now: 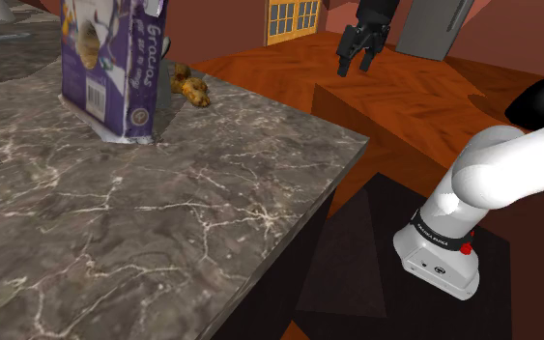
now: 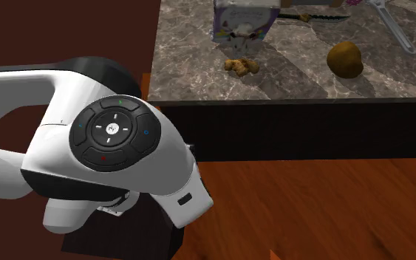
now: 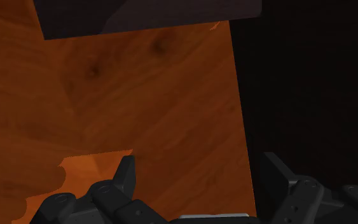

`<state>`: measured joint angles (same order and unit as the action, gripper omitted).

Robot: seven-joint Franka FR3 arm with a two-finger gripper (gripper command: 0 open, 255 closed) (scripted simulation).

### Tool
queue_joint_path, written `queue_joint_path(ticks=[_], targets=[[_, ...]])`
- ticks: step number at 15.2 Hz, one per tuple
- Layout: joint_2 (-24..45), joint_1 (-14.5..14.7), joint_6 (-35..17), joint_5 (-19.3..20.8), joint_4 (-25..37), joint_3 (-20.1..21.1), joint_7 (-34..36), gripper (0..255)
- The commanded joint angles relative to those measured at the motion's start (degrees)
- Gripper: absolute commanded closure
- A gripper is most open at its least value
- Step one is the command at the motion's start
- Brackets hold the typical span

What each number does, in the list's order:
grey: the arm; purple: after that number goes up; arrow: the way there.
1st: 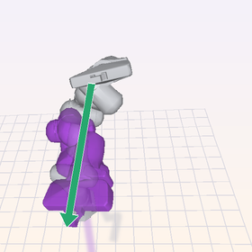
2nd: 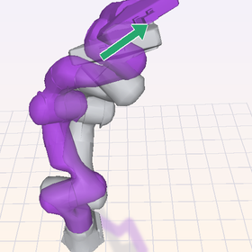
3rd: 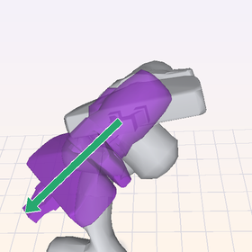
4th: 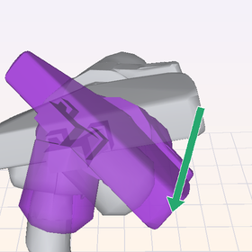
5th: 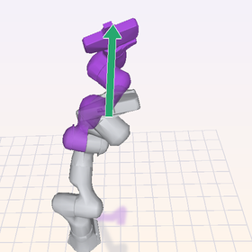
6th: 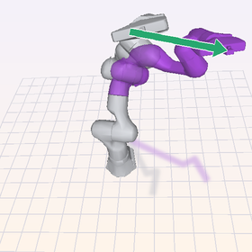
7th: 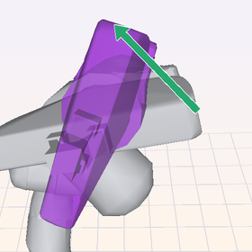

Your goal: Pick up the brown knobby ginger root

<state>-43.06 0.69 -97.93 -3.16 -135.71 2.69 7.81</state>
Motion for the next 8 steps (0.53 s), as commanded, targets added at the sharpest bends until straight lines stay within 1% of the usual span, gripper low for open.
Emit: queue_joint_path(ticks=[1,8], targets=[[0.00,0.00,0.00,0.00,0.00,0.00,0.00,0],[8.16,1.96,-0.80,-3.35,7.82,8.40,10.07,0]])
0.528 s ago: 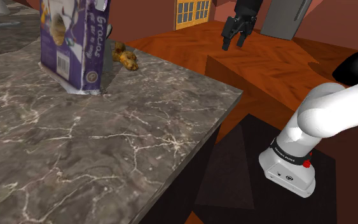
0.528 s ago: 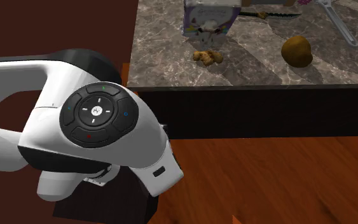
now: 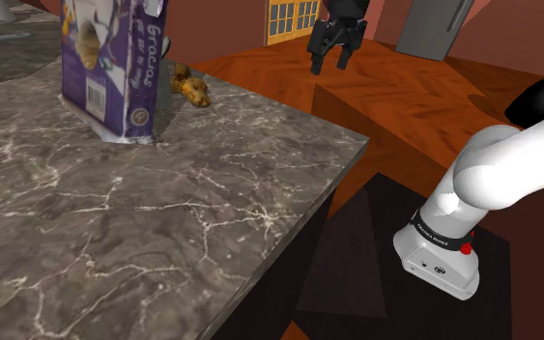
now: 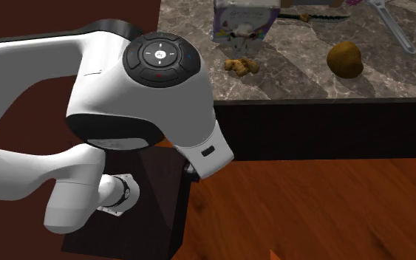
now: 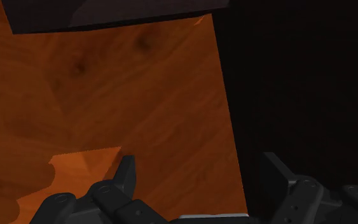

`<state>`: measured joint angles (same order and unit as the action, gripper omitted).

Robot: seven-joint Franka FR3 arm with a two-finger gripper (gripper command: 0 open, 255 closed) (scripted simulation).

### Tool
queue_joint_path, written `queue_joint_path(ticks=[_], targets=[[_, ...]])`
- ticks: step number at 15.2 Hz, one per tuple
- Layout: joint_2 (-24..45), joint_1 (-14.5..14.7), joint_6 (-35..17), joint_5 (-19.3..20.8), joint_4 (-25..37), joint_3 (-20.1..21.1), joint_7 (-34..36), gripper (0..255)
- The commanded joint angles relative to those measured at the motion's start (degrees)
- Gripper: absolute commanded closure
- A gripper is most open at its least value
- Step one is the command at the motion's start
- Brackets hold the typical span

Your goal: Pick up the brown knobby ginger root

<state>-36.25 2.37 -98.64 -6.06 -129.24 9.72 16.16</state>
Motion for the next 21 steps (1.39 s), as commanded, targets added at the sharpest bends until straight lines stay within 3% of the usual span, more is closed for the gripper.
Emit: queue_joint_path(ticks=[1,7,12,17,21], targets=[[2.72,0.45,-0.16,-0.71,2.73,2.54,3.16,0],[12.05,0.98,-0.15,-0.77,12.45,9.48,12.03,0],[21.44,1.36,0.78,1.61,22.60,15.22,20.05,0],[32.91,2.83,3.25,6.90,35.22,20.77,28.85,0],[44.08,6.50,7.21,13.53,48.09,24.19,36.07,0]])
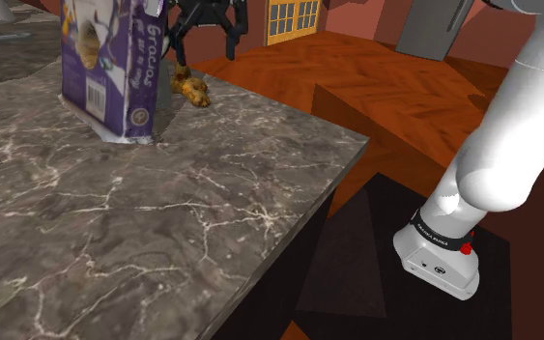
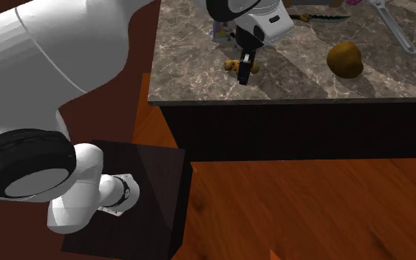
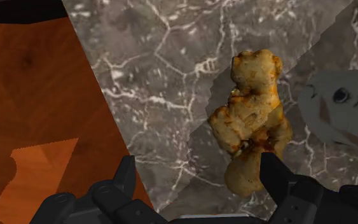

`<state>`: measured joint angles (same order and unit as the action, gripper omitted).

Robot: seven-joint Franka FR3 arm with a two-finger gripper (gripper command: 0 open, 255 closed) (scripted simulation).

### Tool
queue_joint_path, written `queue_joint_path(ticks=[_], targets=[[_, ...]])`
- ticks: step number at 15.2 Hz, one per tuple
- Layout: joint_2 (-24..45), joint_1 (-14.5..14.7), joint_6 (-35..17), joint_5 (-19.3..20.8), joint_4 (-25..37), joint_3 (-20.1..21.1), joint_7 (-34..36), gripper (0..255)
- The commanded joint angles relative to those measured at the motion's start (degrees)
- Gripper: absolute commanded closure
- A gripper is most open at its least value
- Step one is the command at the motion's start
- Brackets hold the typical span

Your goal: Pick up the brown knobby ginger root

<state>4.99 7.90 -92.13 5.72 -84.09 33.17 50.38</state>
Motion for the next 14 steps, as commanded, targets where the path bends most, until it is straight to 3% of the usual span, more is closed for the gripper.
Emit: queue_joint_path(ticks=[1,3,10,13,14], targets=[[5.93,2.48,2.09,3.68,6.74,1.26,3.52,0],[12.48,6.24,5.47,7.75,15.36,1.90,6.46,0],[9.91,4.60,-1.23,6.11,6.49,1.42,6.28,0],[9.76,4.49,-1.75,6.01,5.84,1.40,6.27,0],[9.77,4.47,-1.67,6.02,5.95,1.38,6.21,255]])
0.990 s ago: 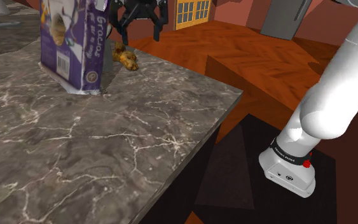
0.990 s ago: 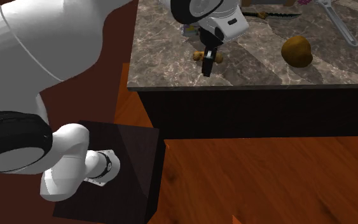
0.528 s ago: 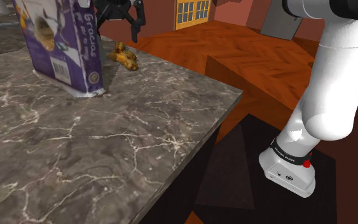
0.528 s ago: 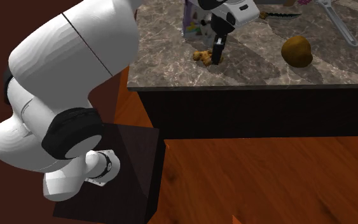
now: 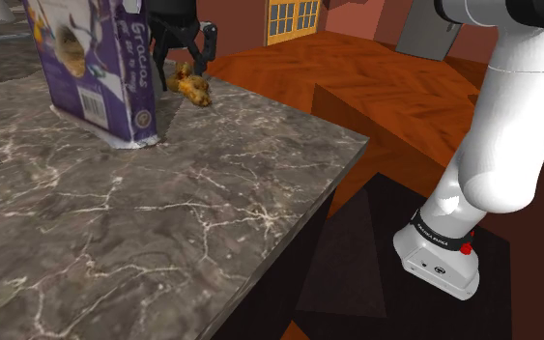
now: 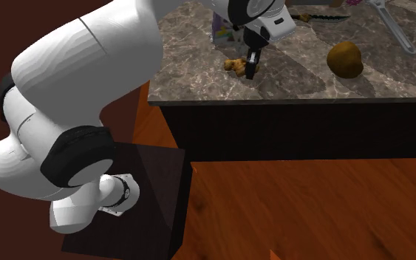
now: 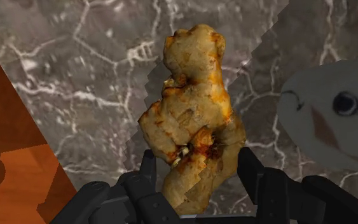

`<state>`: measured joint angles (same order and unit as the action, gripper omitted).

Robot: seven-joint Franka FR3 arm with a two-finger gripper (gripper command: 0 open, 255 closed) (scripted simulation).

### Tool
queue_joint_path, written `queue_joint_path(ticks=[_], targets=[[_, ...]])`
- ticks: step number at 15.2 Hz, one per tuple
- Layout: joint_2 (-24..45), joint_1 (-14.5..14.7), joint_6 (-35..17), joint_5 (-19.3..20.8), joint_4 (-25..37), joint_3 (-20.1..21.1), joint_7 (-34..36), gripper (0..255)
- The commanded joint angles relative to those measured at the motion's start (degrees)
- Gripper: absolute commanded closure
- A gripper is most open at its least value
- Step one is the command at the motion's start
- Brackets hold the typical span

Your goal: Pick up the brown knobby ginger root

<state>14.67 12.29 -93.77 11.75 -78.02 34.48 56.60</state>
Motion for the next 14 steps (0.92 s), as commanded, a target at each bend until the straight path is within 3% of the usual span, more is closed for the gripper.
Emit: queue_joint_path(ticks=[1,9,14], targets=[[0.03,0.07,-0.03,-0.04,-0.18,0.07,-0.01,255],[0.08,0.11,-0.11,-0.01,-0.22,0.09,0.06,255],[1.66,1.30,4.52,0.92,5.77,0.18,0.12,255]])
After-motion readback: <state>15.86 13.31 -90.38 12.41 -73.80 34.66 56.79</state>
